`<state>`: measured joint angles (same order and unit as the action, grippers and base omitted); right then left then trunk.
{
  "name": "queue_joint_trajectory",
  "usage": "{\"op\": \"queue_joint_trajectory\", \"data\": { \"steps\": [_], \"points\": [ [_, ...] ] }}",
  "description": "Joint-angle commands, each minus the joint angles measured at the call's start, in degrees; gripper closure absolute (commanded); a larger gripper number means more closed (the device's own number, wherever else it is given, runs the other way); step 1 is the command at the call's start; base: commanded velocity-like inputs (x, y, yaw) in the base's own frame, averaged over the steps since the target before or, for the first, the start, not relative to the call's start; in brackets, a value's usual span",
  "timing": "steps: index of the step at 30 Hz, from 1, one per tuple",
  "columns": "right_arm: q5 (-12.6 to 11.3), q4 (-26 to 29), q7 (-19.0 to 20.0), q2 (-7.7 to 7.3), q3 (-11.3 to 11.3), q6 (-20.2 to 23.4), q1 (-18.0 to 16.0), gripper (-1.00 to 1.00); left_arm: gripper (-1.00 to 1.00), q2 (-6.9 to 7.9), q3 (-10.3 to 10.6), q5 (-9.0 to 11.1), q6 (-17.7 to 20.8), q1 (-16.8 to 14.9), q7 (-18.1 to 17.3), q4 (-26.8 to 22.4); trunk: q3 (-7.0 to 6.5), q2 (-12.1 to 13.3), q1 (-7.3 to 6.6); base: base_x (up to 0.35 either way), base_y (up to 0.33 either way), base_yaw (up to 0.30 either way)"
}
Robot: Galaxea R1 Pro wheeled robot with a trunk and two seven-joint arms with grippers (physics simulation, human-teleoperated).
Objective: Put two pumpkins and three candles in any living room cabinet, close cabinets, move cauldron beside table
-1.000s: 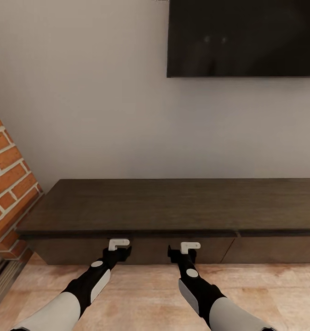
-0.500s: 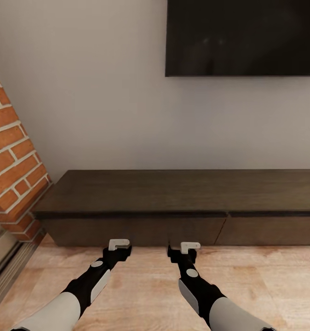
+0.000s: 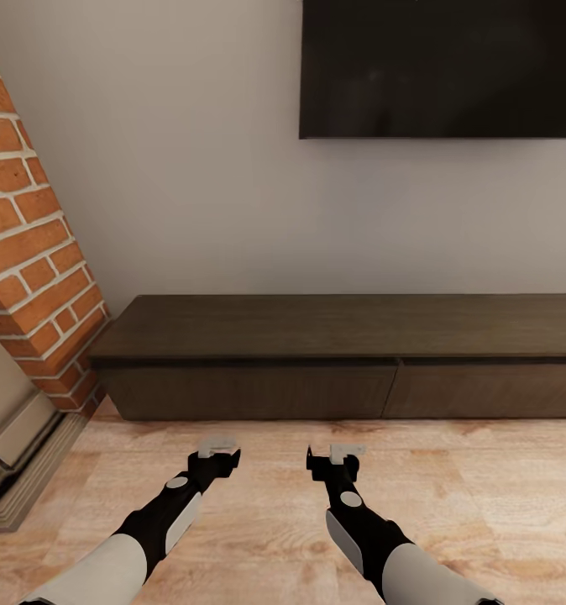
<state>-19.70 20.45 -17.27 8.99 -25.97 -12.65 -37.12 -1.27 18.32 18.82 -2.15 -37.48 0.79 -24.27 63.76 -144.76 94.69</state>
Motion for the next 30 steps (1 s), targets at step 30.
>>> {"op": "queue_joint_trajectory", "data": {
  "steps": [30],
  "points": [
    [-0.6,2.4,-0.5,-0.07,5.2,7.2,-0.9,-1.00,-1.00,-0.01,-0.1,0.7,14.5,-0.6,0.0,-4.7,-4.83,0.3,-0.62,-0.048,0.000,0.000]
  ]
}}
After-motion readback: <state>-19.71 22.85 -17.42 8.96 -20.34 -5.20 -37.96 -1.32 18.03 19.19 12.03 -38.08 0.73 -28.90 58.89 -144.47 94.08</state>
